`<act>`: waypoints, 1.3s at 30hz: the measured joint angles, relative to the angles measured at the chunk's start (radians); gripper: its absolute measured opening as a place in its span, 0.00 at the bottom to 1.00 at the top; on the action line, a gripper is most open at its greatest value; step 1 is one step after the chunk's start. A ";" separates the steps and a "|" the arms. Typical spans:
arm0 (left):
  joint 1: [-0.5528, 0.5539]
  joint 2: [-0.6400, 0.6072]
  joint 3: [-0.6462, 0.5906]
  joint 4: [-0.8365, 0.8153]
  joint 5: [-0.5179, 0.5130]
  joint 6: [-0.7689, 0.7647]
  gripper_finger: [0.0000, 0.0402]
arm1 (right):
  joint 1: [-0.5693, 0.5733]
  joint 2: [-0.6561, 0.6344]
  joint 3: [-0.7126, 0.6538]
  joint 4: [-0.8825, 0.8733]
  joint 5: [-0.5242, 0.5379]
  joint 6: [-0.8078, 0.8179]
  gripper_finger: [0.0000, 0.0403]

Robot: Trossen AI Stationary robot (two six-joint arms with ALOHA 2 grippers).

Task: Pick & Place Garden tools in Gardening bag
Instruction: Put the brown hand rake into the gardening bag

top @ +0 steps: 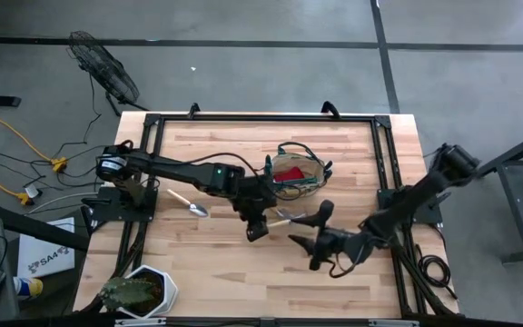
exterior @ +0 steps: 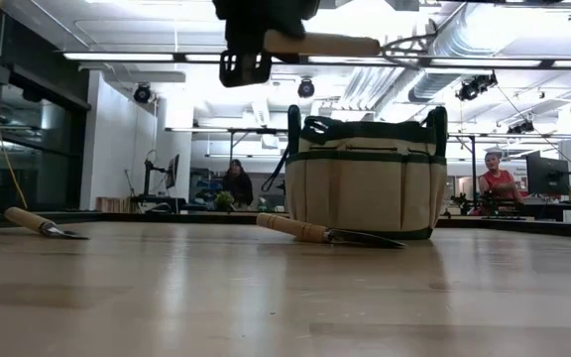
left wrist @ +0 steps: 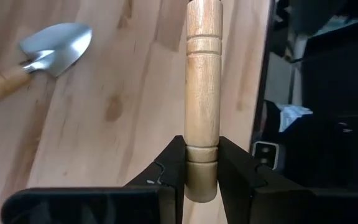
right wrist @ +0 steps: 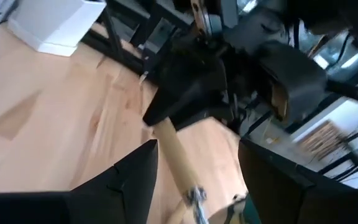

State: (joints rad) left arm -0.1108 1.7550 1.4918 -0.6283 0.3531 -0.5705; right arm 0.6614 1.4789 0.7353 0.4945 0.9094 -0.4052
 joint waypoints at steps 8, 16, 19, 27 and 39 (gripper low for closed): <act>0.014 0.000 0.000 0.042 0.002 -0.014 0.15 | -0.009 0.114 0.049 0.135 0.018 -0.175 0.53; 0.034 0.000 0.000 0.043 0.003 -0.043 0.15 | -0.015 0.148 0.276 -0.266 0.088 -0.071 0.53; 0.032 0.000 0.000 0.043 0.005 -0.043 0.15 | -0.017 0.148 0.359 -0.471 0.078 0.041 0.53; 0.032 0.000 0.000 0.043 0.005 -0.043 0.15 | -0.066 0.148 0.468 -0.766 -0.125 0.195 0.53; 0.032 0.000 0.000 0.044 0.005 -0.037 0.15 | -0.150 0.148 0.468 -0.845 -0.216 0.213 0.53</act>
State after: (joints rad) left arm -0.0784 1.7546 1.4918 -0.5846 0.3580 -0.6071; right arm 0.5117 1.6268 1.2034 -0.3510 0.6937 -0.1918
